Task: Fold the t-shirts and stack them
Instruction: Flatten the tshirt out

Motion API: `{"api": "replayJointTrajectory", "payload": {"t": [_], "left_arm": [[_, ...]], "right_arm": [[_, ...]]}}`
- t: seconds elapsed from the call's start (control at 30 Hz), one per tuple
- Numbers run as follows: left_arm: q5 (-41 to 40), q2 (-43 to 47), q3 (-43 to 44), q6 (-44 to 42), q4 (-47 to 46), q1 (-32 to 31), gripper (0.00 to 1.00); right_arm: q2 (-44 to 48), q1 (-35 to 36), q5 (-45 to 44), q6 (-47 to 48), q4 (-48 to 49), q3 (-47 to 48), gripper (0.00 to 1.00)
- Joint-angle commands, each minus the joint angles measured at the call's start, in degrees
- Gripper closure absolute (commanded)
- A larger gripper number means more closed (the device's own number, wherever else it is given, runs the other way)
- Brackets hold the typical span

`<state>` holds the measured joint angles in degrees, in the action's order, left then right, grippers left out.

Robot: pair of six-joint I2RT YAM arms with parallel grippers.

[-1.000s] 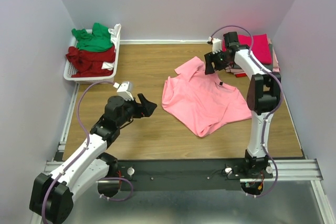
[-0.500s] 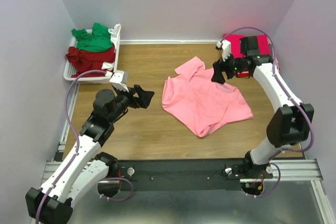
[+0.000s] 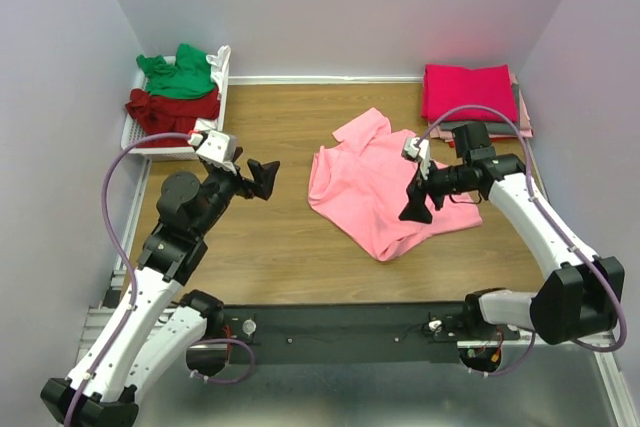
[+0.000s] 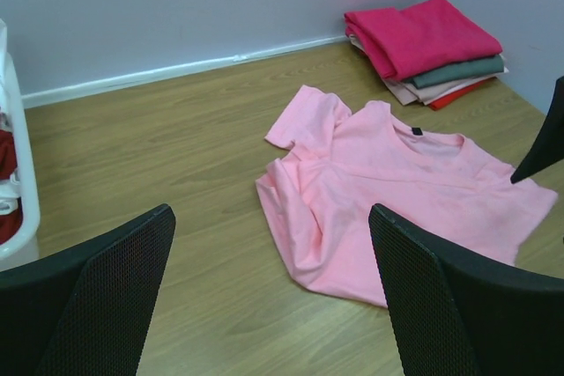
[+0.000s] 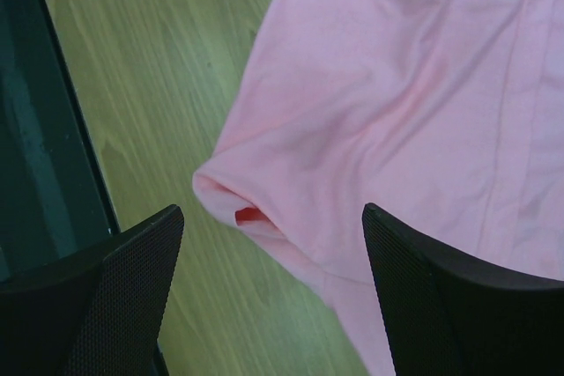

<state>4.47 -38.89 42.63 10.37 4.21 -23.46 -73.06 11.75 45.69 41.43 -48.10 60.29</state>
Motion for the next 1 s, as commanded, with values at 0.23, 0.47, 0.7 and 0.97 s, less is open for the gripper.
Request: {"api": "replayJointTrajectory", "payload": {"t": [0.23,0.47,0.7,0.97], "left_arm": [[-2.5,3.6,-6.0,-3.3,-3.9,0.4,0.02],[-2.7,3.4,-6.0,-3.3,-3.9,0.4,0.02],[-2.4,3.6,-6.1,-3.3,-3.9,0.4,0.02],[-2.1,3.7,-6.2,-3.3,-3.9,0.4,0.02]], "right_arm": [[-5.7,6.4,-4.3,3.1,0.9,-4.7,0.13],[-9.8,11.2,-10.7,-0.8,5.6,-6.2,0.17],[-16.8,13.1,-15.4,-6.1,10.0,-3.8,0.23],[-19.6,15.8,-16.7,-6.7,10.6,-4.0,0.27]]}}
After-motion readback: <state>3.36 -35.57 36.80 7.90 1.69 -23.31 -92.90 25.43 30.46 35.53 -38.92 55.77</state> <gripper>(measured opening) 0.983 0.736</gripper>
